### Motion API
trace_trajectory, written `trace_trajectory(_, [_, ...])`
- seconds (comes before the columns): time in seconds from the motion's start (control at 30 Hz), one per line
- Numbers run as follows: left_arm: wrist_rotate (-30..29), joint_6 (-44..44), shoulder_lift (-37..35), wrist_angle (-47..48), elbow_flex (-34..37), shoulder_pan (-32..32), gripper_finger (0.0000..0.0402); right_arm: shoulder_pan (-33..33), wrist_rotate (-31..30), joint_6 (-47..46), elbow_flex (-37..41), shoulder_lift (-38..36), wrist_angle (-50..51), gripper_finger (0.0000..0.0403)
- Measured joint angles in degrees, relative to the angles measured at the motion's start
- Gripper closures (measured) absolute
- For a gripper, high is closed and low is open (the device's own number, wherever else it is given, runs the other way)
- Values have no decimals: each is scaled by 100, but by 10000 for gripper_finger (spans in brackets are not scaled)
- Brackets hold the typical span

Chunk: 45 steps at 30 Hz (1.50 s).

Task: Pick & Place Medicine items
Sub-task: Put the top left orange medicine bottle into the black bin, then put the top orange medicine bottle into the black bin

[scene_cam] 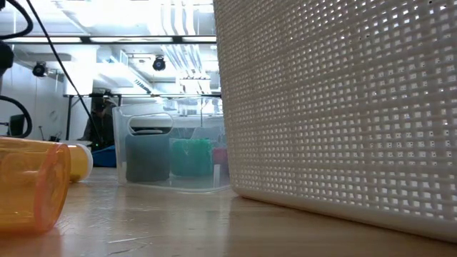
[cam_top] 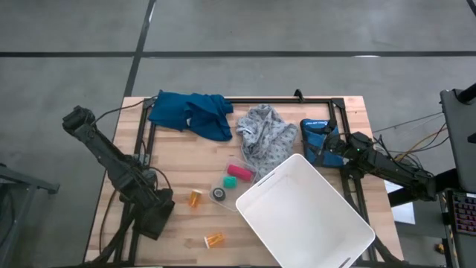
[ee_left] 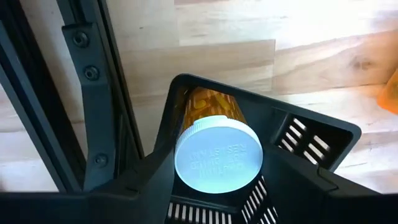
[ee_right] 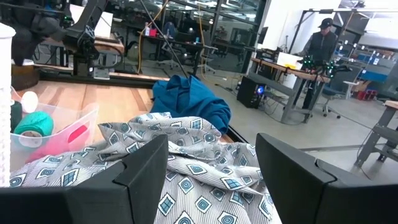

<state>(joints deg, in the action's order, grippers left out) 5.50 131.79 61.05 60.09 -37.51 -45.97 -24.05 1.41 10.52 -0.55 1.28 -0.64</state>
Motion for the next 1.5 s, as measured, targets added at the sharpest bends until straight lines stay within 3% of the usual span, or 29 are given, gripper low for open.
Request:
trace_trajectory(0.5, [-106, 173, -358, -6, 183, 36, 173, 4, 0, 9, 0, 0, 0, 163])
trace_trajectory(0.87, [-58, 174, -358, -125, 183, 36, 111, 2, 0, 4, -1, 0, 0, 163])
trace_trajectory(1.33, [67, 386, -347, 140, -639, 36, 102, 0, 0, 1, -1, 0, 0, 163])
trace_trajectory(1.5, [-172, 373, -331, 187, -813, 36, 103, 0, 0, 0, -1, 0, 0, 163])
